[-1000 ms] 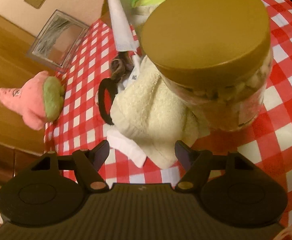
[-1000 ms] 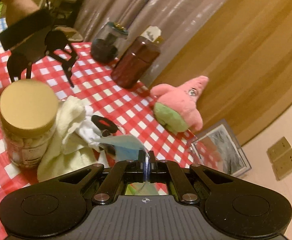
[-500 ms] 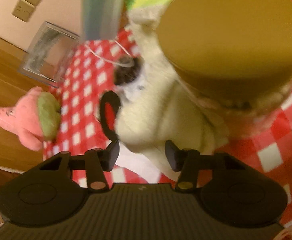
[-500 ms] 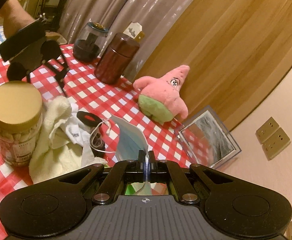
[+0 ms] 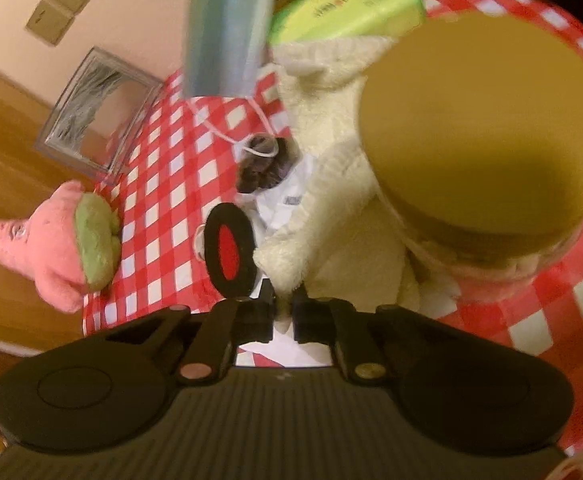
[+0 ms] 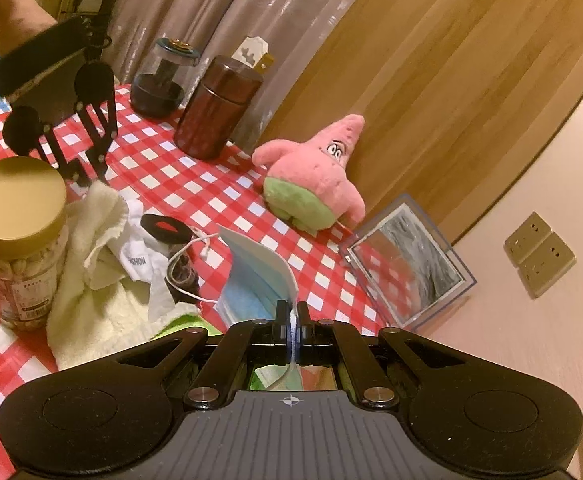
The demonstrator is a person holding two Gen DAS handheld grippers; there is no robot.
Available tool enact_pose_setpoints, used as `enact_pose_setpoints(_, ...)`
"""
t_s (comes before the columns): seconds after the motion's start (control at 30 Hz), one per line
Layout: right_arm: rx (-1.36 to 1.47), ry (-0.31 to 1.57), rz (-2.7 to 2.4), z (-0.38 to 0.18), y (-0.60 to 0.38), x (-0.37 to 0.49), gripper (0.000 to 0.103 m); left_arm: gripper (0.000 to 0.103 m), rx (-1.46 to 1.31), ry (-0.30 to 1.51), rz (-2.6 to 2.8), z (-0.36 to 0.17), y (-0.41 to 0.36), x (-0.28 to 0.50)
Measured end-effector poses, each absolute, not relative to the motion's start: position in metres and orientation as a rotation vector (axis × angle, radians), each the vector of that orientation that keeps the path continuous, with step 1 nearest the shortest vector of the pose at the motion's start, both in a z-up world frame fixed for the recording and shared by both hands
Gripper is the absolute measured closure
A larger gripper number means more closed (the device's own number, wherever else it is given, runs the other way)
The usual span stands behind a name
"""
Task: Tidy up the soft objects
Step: 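Grasp the cream towel with the left tool while the right tool lifts the mask, then carry the towel and face mask over the cardboard tray with both tools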
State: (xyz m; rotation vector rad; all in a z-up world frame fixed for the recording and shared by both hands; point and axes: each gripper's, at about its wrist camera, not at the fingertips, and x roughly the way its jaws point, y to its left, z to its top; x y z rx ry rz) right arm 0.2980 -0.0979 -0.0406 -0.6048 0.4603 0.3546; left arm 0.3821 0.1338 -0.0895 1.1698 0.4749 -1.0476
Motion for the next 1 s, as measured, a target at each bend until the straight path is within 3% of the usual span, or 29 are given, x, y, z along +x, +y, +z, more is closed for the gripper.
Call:
enact_pose_setpoints(0.47,-0.506,0.412,0.337,-0.008,-0.103,0.267,0.102,0.097,0.776,0.469,-0.909,0.033,0.125,0.371)
enact_pose_setpoints(1.0,-0.394,0.302,0.304,0.067,-0.142,0.209,0.102,0.097,0.545,0.387,-0.687,0.174,0.05,0.315)
